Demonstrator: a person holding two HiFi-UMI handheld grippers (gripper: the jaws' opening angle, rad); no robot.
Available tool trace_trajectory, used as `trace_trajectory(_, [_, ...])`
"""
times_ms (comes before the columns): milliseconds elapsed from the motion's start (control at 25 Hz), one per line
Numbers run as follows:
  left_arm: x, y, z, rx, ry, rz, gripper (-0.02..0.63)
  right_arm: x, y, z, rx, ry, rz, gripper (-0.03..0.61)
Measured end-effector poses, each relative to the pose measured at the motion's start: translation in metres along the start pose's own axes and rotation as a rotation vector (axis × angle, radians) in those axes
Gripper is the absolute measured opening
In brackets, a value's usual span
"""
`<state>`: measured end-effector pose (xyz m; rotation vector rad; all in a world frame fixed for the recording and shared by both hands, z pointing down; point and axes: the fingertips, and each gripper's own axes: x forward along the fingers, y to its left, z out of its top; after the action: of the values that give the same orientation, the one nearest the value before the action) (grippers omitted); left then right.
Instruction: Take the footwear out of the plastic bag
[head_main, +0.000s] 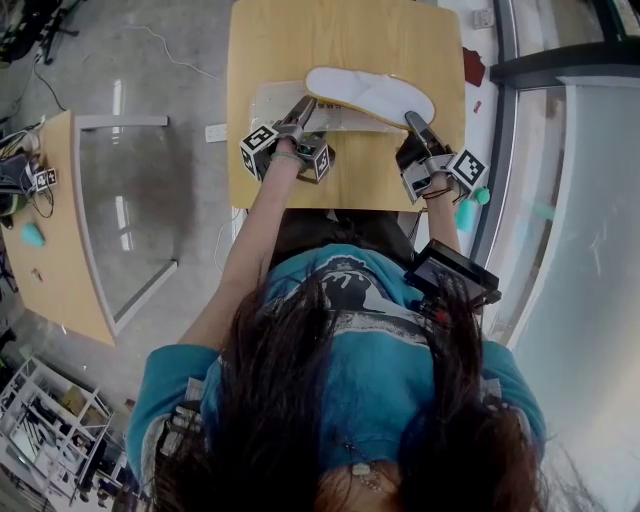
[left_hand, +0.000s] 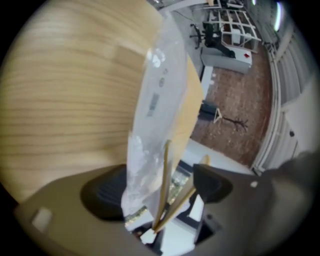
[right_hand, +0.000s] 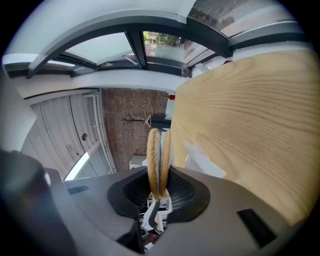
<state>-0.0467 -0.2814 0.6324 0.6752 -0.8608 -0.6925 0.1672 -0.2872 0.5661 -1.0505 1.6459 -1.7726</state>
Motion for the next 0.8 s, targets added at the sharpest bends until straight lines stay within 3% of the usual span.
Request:
trace_trajectory(200, [-0.015, 0.013, 0.010, -0.016, -0.029, 0.000, 0.403, 0.010, -0.024, -0.015, 0.054, 0.045, -0.043, 0.081])
trace_trajectory(320, [-0.018, 0.016, 0.017, -0.019, -0.036, 0.001, 0.403, 0.019, -0.043, -0.026, 0.035, 0.074, -0.094, 0.081])
trace_trajectory(520, [-0.020, 0.009, 0.014, 0.008, 0.010, -0.026, 0.405, 0.022, -0.073, -0.036, -0.112, 0.134, -0.262, 0.083])
trace_trajectory(800, [-0.041, -0.011, -0.019, 0.030, 0.119, -0.082, 0.405, 0.024, -0.082, -0.035, -0.145, 0.098, -0.306, 0.083])
